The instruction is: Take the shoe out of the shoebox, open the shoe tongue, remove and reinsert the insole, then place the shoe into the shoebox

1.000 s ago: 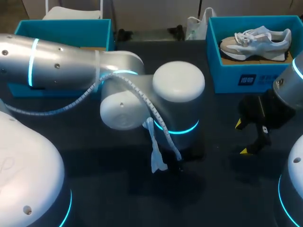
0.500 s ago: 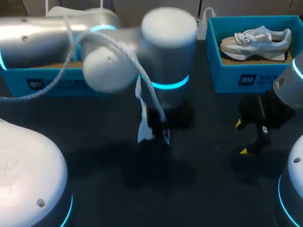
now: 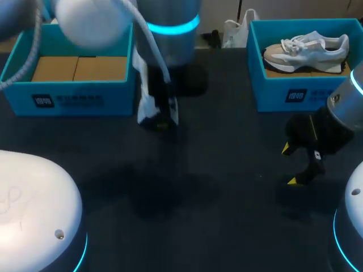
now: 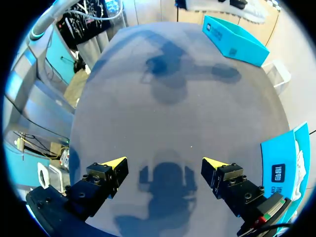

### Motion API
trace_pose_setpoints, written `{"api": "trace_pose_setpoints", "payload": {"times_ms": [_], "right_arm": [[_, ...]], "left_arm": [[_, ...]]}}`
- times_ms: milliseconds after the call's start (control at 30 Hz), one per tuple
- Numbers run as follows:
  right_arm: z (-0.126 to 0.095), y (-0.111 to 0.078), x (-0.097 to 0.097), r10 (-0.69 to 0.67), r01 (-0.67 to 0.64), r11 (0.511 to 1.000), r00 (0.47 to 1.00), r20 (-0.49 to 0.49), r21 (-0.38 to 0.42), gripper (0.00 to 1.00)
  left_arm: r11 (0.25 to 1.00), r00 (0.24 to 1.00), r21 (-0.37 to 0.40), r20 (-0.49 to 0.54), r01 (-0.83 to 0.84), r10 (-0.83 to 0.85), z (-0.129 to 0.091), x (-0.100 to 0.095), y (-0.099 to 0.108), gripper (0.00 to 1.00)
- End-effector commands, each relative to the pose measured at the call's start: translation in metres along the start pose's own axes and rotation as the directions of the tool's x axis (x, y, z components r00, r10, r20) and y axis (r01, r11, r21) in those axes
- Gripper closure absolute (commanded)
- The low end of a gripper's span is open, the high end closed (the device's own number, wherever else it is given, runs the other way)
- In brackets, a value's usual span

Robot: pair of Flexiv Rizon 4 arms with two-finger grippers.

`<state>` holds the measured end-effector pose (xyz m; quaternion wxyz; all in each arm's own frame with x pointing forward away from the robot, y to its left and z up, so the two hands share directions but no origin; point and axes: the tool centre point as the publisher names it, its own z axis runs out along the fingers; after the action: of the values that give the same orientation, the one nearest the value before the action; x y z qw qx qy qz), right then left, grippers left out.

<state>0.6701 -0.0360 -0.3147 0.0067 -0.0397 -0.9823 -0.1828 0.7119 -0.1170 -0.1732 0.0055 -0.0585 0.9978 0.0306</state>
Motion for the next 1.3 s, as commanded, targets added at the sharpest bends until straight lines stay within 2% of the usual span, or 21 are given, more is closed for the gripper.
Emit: {"api": "trace_pose_setpoints", "payload": {"times_ms": [33, 433, 500, 633, 900, 1033, 1100, 1300], "right_arm": [[0.001, 0.000, 0.001, 0.000, 0.000, 1.000, 1.000, 0.003, 0.002, 0.00], [0.001, 0.000, 0.001, 0.000, 0.000, 1.000, 1.000, 0.003, 0.002, 0.00], [0.001, 0.000, 0.001, 0.000, 0.000, 1.000, 1.000, 0.003, 0.002, 0.00], [0.001, 0.000, 0.001, 0.000, 0.000, 1.000, 1.000, 0.003, 0.002, 0.00], [0.001, 0.000, 0.001, 0.000, 0.000, 1.000, 1.000, 0.003, 0.002, 0.00], [0.001, 0.000, 0.001, 0.000, 0.000, 1.000, 1.000, 0.003, 0.002, 0.00], [0.001, 0.000, 0.001, 0.000, 0.000, 1.000, 1.000, 0.003, 0.002, 0.00], [0.001, 0.000, 0.001, 0.000, 0.000, 1.000, 1.000, 0.003, 0.002, 0.00]], "left_arm": [[0.999, 0.999, 0.037, -0.035, -0.002, 0.003, -0.010, -0.012, 0.028, 1.00], [0.999, 0.999, 0.037, -0.035, -0.002, 0.003, -0.010, -0.012, 0.028, 1.00], [0.999, 1.000, 0.046, 0.008, 0.014, -0.014, -0.020, -0.031, 0.041, 1.00], [0.997, 1.000, 0.074, -0.014, 0.028, -0.027, -0.034, -0.085, 0.075, 1.00], [0.992, 0.992, 0.027, 0.008, 0.126, -0.126, -0.032, -0.177, 0.137, 1.00], [0.991, 0.992, 0.045, -0.018, 0.129, -0.128, -0.038, -0.218, 0.170, 1.00], [0.989, 0.991, 0.080, -0.048, 0.125, -0.121, -0.042, -0.238, 0.185, 1.00], [0.989, 0.991, 0.080, -0.048, 0.125, -0.121, -0.042, -0.238, 0.185, 1.00]]}}
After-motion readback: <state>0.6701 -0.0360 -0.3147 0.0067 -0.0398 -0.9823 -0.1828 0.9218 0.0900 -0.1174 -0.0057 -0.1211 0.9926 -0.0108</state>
